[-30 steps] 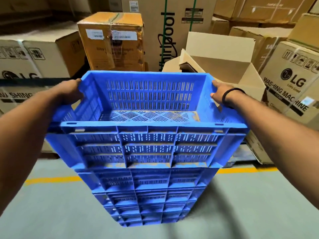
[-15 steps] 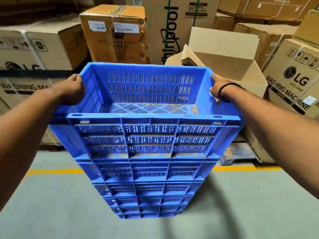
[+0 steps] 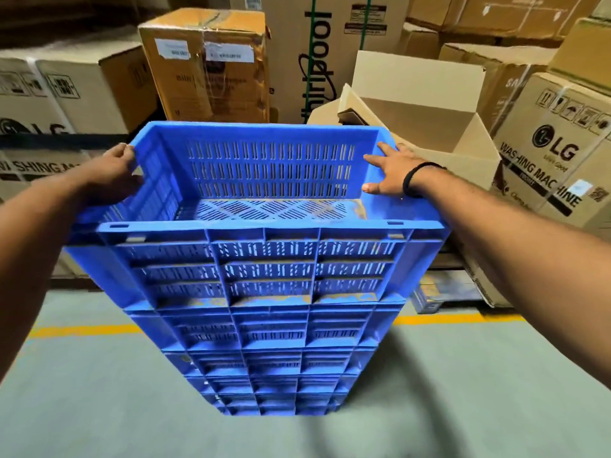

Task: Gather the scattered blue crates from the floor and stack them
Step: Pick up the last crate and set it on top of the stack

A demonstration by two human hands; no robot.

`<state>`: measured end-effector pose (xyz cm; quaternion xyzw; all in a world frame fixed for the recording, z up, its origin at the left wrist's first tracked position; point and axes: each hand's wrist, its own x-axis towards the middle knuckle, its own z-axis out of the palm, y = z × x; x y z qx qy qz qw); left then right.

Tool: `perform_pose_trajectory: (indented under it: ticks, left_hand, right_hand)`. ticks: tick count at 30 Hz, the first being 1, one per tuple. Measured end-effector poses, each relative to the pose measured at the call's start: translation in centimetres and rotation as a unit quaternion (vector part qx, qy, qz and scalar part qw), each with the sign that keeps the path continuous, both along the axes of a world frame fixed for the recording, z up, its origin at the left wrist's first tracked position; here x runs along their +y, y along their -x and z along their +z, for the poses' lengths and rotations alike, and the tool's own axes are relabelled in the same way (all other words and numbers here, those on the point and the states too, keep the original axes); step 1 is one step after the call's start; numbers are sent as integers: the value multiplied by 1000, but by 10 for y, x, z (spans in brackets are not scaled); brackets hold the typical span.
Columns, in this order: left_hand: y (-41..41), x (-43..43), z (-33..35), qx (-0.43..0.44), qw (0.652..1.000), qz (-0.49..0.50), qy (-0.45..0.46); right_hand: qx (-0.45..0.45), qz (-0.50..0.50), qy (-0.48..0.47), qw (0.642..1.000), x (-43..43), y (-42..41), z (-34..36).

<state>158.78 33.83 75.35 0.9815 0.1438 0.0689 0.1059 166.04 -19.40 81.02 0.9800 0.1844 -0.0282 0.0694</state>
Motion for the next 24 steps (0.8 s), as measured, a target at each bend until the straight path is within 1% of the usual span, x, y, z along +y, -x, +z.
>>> perform_pose_trajectory:
  ticks: [3, 6, 8, 10, 12, 13, 15, 17, 20, 21, 24]
  left_hand:
    - [38, -62, 35, 15, 999, 0, -42]
    - [53, -86, 49, 10, 997, -9, -71]
    - [65, -94, 59, 4, 998, -28, -65]
    - [79, -106, 63, 6, 999, -26, -48]
    - [96, -119, 57, 38, 998, -15, -57]
    - [101, -121, 52, 53, 997, -6, -53]
    - [102, -120, 51, 41, 998, -5, -49]
    - [96, -116, 54, 27, 999, -14, -39]
    - [88, -123, 60, 56, 998, -10, -38]
    - [89, -127, 60, 59, 998, -9, -37]
    - [104, -125, 56, 30, 999, -12, -39]
  right_hand:
    - [-8, -4, 25, 1000, -2, 2, 1]
    - [-2, -11, 20, 1000, -1, 2, 3]
    - [3, -16, 1, 1000, -3, 2, 4]
    - [-3, -21, -29, 999, -4, 6, 6]
    - [-4, -23, -76, 997, -2, 19, 13]
    - [3, -19, -101, 995, -1, 31, 15]
    - [40, -13, -127, 991, -6, 55, 14]
    - [49, -12, -102, 993, -14, 78, 3]
    - [29, -22, -70, 997, -21, 87, -6]
    - [31, -28, -67, 997, -20, 85, -5]
    - [44, -38, -85, 995, -15, 84, -1]
